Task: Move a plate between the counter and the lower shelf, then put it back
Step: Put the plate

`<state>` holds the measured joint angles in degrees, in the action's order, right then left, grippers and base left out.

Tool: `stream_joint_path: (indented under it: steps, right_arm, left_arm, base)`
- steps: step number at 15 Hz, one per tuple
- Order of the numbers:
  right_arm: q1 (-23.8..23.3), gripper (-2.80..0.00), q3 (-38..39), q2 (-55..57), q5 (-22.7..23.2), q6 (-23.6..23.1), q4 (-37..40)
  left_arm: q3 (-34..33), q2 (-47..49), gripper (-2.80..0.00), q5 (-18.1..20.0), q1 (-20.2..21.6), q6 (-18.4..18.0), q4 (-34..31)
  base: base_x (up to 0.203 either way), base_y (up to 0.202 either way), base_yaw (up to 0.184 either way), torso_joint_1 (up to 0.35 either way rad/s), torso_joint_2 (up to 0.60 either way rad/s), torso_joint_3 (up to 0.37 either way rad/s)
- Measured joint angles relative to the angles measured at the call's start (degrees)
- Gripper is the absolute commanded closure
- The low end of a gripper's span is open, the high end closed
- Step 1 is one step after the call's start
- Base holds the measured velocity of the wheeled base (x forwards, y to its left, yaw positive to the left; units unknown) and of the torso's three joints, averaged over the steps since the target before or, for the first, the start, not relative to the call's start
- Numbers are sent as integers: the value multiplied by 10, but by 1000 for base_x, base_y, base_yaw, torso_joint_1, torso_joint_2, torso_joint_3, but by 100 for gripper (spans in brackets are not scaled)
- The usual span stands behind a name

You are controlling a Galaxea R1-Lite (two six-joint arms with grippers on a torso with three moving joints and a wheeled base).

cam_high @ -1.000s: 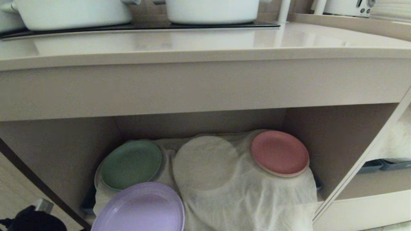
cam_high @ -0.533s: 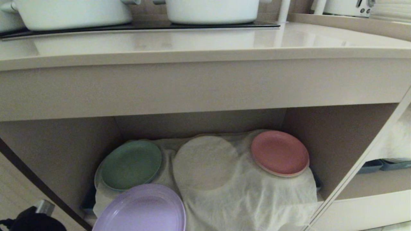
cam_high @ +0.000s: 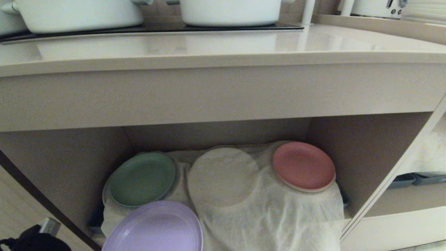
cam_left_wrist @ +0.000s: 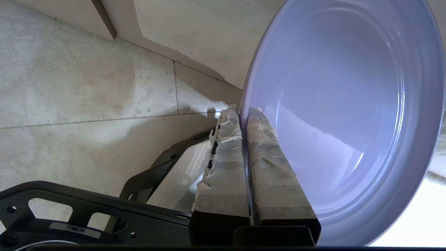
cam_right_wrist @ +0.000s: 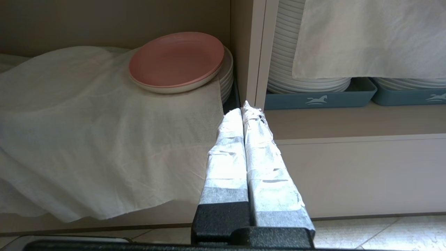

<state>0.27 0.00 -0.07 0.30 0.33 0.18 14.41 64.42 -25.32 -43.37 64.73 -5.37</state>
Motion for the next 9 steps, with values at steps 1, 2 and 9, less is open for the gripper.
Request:
stream_joint_path:
  steps: [1, 2, 9]
  right_arm:
    - [0, 0, 0, 0, 0, 0, 0]
    - [0, 0, 0, 0, 0, 0, 0]
    - [0, 0, 0, 0, 0, -1, 0]
  left_arm:
    - [0, 0, 0, 0, -1, 0, 0]
    - [0, 0, 0, 1, -1, 1, 0]
    - [0, 2, 0, 2, -2, 1, 0]
  base:
    - [0, 0, 0, 0, 0, 0]
    - [0, 0, 0, 0, 0, 0]
    - [0, 0, 0, 0, 0, 0]
